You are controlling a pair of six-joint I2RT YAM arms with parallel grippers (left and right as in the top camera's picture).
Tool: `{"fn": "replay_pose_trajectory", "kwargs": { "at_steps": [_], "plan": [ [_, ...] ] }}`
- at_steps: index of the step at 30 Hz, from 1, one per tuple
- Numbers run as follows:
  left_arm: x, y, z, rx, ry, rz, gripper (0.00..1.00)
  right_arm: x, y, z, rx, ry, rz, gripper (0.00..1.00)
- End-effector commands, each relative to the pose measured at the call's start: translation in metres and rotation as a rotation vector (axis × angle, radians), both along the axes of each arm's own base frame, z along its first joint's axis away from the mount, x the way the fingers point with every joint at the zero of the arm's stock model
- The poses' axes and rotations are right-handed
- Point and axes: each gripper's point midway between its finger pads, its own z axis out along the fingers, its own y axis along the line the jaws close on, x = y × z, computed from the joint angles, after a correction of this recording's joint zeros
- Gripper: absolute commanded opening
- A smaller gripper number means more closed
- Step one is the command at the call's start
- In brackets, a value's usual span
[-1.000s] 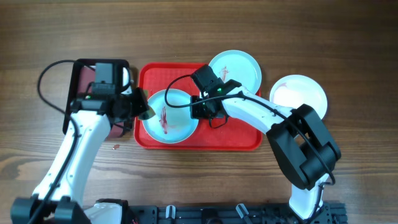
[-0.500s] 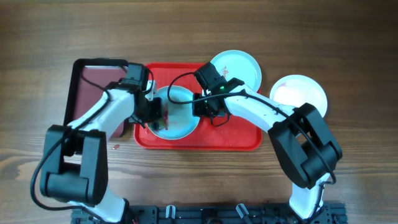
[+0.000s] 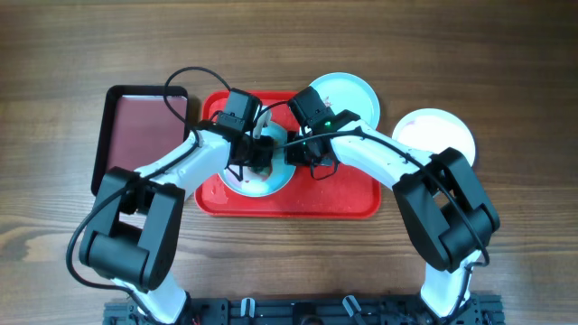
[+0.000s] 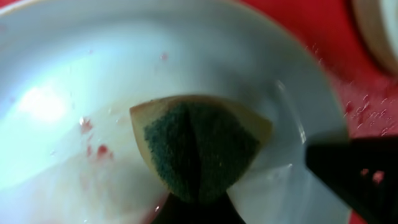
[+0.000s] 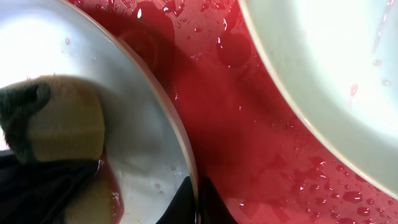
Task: Clean dirty plates on tray and stack at the side
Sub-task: 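Scrub the blue plate with the sponge while right gripper holds rim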
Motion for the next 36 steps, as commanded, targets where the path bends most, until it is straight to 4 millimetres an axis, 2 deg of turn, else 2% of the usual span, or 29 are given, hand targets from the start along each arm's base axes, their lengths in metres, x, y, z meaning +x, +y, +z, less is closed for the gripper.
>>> {"fn": "replay_pose_trajectory", "kwargs": {
  "at_steps": [1, 3, 5, 7, 11, 13, 19, 26, 29, 32, 36],
  "plan": [
    [-0.002, 0.023, -0.038, 0.03, 0.087, 0.235, 0.04, -0.011, 0.013, -0.004, 0.031, 0.028, 0.029, 0.04],
    [0.016, 0.049, -0.038, 0.082, 0.037, 0.418, 0.04, -0.011, 0.013, -0.004, 0.03, 0.028, 0.03, 0.04],
    [0.021, 0.072, -0.038, 0.136, 0.017, 0.566, 0.04, -0.011, 0.013, -0.004, 0.03, 0.028, 0.03, 0.04],
    [0.011, 0.087, -0.041, 0.182, 0.059, 0.637, 0.04, -0.011, 0.013, -0.004, 0.03, 0.028, 0.03, 0.04],
    [-0.023, 0.095, -0.048, 0.246, 0.193, 0.646, 0.04, -0.01, 0.013, -0.004, 0.031, 0.028, 0.029, 0.04],
    [-0.048, 0.087, -0.05, 0.234, 0.306, 0.574, 0.04, -0.01, 0.014, -0.003, 0.037, 0.026, 0.03, 0.04],
    [-0.088, 0.042, -0.04, 0.029, 0.474, 0.179, 0.04, -0.004, 0.011, -0.002, 0.058, 0.025, 0.018, 0.04],
    [-0.113, 0.006, -0.036, 0.006, 0.423, -0.225, 0.04, -0.001, 0.01, -0.001, 0.063, 0.023, 0.014, 0.04],
    [-0.111, -0.003, -0.039, 0.035, 0.377, -0.278, 0.04, -0.001, 0.01, -0.001, 0.063, 0.024, 0.013, 0.04],
    [-0.088, 0.031, -0.049, 0.228, 0.33, -0.01, 0.04, -0.001, 0.01, -0.001, 0.063, 0.023, 0.014, 0.04],
    [-0.069, 0.096, -0.045, 0.506, 0.233, 0.421, 0.04, -0.002, 0.01, -0.001, 0.062, 0.021, 0.027, 0.04]
  ]
}}
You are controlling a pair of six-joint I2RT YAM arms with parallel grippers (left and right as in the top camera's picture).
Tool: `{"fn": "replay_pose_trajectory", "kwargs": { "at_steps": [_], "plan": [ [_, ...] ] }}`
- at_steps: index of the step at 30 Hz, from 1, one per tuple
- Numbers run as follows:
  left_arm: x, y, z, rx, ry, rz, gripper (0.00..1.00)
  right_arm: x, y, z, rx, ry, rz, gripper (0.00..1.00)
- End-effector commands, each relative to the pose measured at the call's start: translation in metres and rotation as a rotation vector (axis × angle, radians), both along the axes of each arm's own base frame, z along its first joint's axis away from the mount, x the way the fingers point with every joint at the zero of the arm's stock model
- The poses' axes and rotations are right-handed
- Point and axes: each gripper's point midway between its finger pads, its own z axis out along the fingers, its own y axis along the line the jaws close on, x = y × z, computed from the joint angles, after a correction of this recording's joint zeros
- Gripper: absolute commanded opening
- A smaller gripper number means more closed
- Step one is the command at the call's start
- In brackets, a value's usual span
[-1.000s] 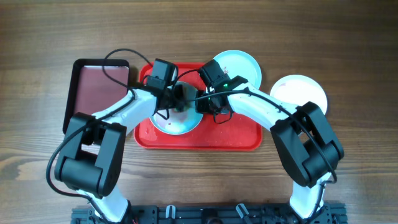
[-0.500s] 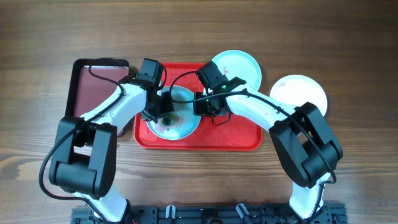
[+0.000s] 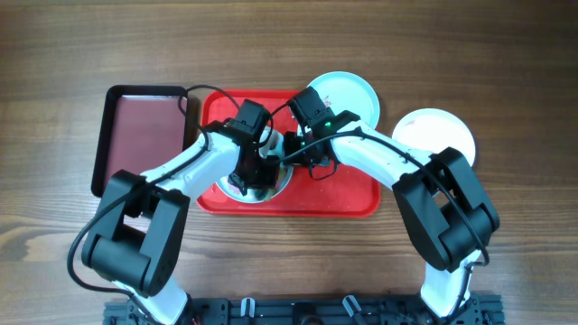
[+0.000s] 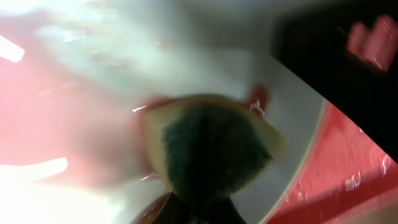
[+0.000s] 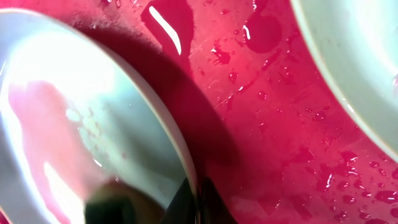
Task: Clean dirty plates on tray and stack at the side
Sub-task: 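Scrub the blue plate with the sponge while right gripper holds rim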
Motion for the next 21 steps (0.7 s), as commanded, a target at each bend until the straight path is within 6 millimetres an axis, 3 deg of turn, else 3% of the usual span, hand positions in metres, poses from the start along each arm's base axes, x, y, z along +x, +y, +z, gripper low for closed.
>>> {"fn": "replay_pose_trajectory", "kwargs": {
  "at_steps": [1, 7, 12, 14, 16, 21],
  "plan": [
    [-0.005, 0.11, -0.037, 0.567, -0.04, 0.411, 0.04, -0.001, 0.002, -0.003, 0.014, 0.013, 0.007, 0.04],
    [-0.023, 0.158, -0.015, 0.832, -0.103, 0.709, 0.04, -0.001, 0.002, -0.003, 0.014, 0.012, 0.007, 0.04],
    [-0.01, 0.162, -0.012, 0.834, -0.194, 0.798, 0.04, -0.001, 0.002, -0.004, 0.012, 0.016, 0.006, 0.04],
    [0.002, 0.157, -0.014, 0.792, -0.23, 0.807, 0.04, -0.002, 0.001, -0.004, 0.011, 0.02, 0.007, 0.04],
    [0.021, 0.141, -0.022, 0.703, -0.25, 0.705, 0.04, -0.003, 0.002, -0.004, 0.014, 0.025, 0.011, 0.04],
    [0.063, 0.057, -0.036, 0.287, -0.268, 0.269, 0.04, -0.007, 0.002, -0.004, 0.017, 0.038, 0.019, 0.04]
  ]
}}
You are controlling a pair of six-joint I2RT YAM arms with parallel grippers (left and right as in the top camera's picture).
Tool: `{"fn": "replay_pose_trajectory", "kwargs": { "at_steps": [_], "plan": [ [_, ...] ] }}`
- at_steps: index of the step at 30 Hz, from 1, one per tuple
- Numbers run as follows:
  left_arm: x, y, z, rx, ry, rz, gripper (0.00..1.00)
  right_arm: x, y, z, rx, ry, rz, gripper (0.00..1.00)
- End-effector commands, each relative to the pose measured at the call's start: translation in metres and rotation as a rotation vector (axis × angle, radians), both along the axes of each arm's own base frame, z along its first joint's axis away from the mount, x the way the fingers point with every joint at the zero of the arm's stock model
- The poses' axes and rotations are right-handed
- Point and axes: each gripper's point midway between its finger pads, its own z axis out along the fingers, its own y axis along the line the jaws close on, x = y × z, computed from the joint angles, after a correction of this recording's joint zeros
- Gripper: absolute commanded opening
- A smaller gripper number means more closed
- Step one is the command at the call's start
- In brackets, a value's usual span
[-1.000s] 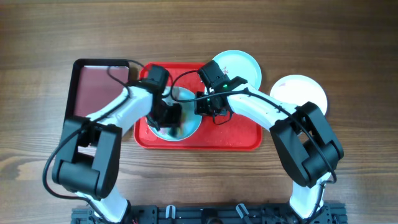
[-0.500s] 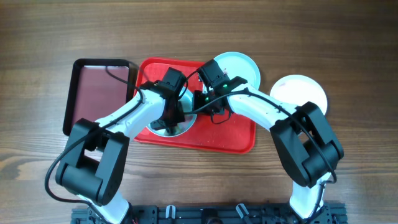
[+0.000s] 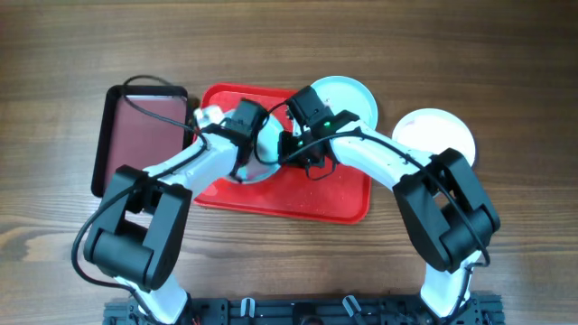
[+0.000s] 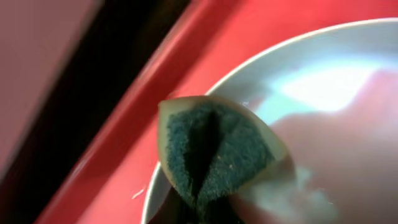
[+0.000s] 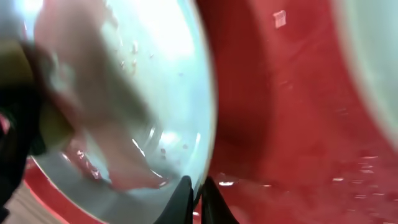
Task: Clean dirty plates on tray and stack at the side
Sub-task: 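Scrub the blue plate with the sponge while right gripper holds rim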
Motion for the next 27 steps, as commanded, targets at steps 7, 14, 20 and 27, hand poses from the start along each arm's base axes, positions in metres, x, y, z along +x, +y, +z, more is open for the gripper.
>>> {"fn": "replay_pose_trajectory", "kwargs": {
  "at_steps": [7, 14, 20, 27],
  "plan": [
    [-0.006, -0.099, -0.036, -0.328, 0.15, -0.746, 0.04, -0.008, -0.006, -0.009, -0.024, 0.021, 0.045, 0.04],
    [-0.029, -0.115, -0.036, -0.406, 0.211, -0.994, 0.04, -0.01, -0.002, -0.008, -0.002, 0.019, 0.078, 0.04],
    [-0.069, -0.1, -0.044, -0.46, 0.402, -0.851, 0.04, -0.001, 0.0, -0.003, 0.045, -0.001, 0.077, 0.04],
    [-0.102, -0.093, -0.044, -0.586, 0.545, -0.378, 0.04, 0.019, -0.008, 0.01, 0.166, -0.017, 0.083, 0.04]
  ]
}}
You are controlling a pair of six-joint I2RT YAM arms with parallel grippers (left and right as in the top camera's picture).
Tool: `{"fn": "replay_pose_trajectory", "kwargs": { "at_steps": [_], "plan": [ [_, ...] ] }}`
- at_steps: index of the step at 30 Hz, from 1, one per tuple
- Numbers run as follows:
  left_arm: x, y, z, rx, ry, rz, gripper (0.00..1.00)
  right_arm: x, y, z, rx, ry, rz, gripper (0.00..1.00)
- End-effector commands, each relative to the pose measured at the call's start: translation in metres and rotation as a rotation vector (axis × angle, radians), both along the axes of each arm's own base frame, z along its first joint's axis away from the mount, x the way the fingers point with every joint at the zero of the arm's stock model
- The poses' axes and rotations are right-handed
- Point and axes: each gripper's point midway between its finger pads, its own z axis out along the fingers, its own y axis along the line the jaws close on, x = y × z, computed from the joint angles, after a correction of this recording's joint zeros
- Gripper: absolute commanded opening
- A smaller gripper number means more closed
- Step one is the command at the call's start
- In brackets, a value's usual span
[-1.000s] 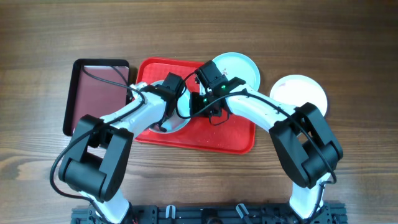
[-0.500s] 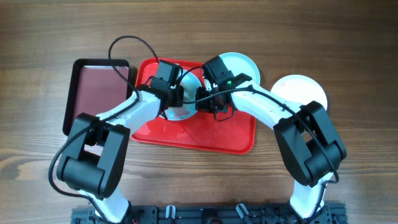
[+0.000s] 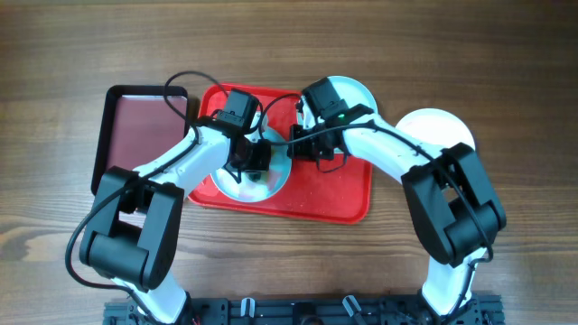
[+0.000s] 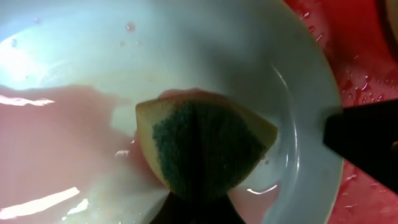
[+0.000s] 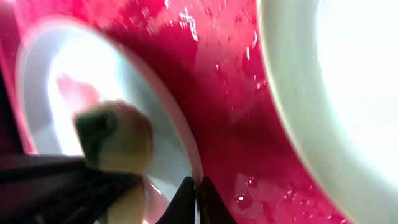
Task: Clean dirty plates on tray and stack at the side
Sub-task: 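Scrub the blue plate with the sponge while right gripper holds rim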
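A pale blue plate (image 3: 271, 181) with pink watery smears lies on the red tray (image 3: 334, 194). My left gripper (image 3: 253, 161) is shut on a yellow sponge with a green scouring face (image 4: 202, 149), pressed onto the plate's inside (image 4: 186, 56). My right gripper (image 3: 293, 149) is shut on that plate's right rim (image 5: 194, 163). In the right wrist view the sponge (image 5: 115, 137) shows inside the plate. A second pale plate (image 3: 352, 90) sits at the tray's far right corner.
A dark maroon tray (image 3: 135, 135) lies left of the red tray. A white plate (image 3: 438, 126) rests on the wooden table (image 3: 506, 72) to the right. The red tray's floor (image 5: 230, 106) is wet with droplets.
The plate, then tipped up on its edge, now lies flatter on the tray. My left gripper and sponge went from the plate's left rim by the tray wall to its middle. The right grip holds.
At first the sponge was pressed on the plate's inside over red specks while my right gripper pinched the rim. Then the sponge was near the plate's right edge, then at its left rim with the plate tilted and the tray skewed. Now it is back mid-plate.
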Motion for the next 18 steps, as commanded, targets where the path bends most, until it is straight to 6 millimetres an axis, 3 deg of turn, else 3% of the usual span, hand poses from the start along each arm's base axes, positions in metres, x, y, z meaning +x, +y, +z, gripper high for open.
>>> {"fn": "replay_pose_trajectory", "kwargs": {
  "at_steps": [1, 5, 10, 14, 18],
  "plan": [
    [-0.074, -0.007, -0.033, -0.051, 0.375, 0.188, 0.04, 0.004, 0.005, 0.009, 0.127, -0.003, 0.072, 0.04],
    [-0.079, -0.015, -0.029, -0.097, 0.411, 0.184, 0.04, -0.007, 0.006, 0.008, 0.128, 0.034, 0.097, 0.04],
    [-0.053, -0.011, -0.026, -0.14, 0.339, 0.215, 0.04, -0.018, -0.006, -0.003, 0.042, 0.081, 0.079, 0.05],
    [-0.042, -0.002, -0.026, -0.146, 0.318, 0.248, 0.04, -0.017, -0.009, -0.005, 0.02, 0.079, 0.07, 0.3],
    [-0.038, 0.007, -0.029, -0.106, 0.298, 0.265, 0.04, -0.01, -0.005, -0.001, 0.035, 0.042, 0.074, 0.4]
  ]
}}
